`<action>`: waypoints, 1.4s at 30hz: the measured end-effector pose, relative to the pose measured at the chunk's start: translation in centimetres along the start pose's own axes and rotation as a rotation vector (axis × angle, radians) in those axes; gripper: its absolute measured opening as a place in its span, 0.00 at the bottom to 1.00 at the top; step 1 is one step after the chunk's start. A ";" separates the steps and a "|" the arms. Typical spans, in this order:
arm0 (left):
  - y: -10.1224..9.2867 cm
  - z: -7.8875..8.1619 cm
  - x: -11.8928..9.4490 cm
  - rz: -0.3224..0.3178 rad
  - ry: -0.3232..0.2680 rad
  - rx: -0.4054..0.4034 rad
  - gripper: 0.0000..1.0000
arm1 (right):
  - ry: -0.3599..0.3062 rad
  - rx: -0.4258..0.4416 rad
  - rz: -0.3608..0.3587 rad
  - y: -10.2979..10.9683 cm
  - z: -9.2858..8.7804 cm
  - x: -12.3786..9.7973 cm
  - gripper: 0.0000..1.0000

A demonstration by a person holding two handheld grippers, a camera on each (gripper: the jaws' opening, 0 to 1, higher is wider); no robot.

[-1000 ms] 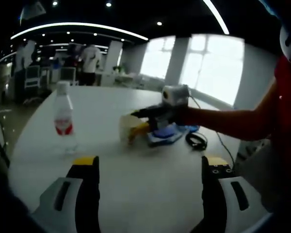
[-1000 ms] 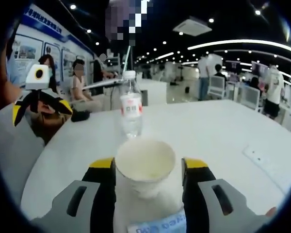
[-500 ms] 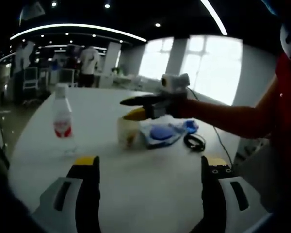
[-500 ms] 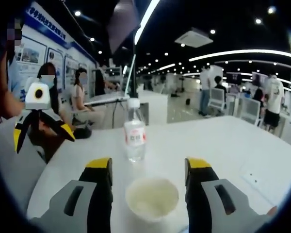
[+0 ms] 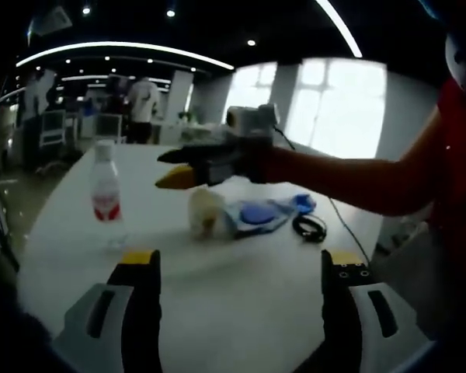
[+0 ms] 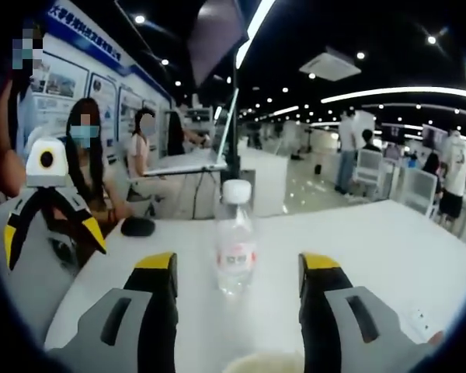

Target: Arrange the tabletop items into an orderly group along one side of the table until the central work area is clear of visible clutter.

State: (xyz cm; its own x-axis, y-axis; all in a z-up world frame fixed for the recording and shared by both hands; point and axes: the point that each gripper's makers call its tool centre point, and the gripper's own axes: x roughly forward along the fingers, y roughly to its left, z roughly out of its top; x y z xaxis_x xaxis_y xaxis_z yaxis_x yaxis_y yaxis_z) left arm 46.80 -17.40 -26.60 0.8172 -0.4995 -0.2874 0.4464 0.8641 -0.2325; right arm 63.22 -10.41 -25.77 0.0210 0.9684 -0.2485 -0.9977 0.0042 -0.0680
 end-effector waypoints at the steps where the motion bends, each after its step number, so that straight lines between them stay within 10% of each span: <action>1: 0.0 -0.1 0.0 -0.001 0.000 -0.002 0.82 | 0.000 0.000 0.003 0.0 0.0 0.4 0.62; 19: -0.4 -0.6 0.4 -0.031 0.002 -0.027 0.81 | 0.015 -0.028 0.085 0.8 -0.2 6.8 0.62; 42: -0.2 -0.7 0.3 -0.034 -0.008 -0.053 0.80 | 0.047 -0.030 0.091 0.1 -1.3 9.2 0.53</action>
State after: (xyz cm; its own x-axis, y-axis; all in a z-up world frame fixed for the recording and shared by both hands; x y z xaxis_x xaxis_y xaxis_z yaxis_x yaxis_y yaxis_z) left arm 46.76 -17.78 -27.28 0.8048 -0.5282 -0.2708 0.4547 0.8418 -0.2908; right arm 63.38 -1.80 -29.34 -0.0655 0.9517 -0.3000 -0.9932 -0.0912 -0.0724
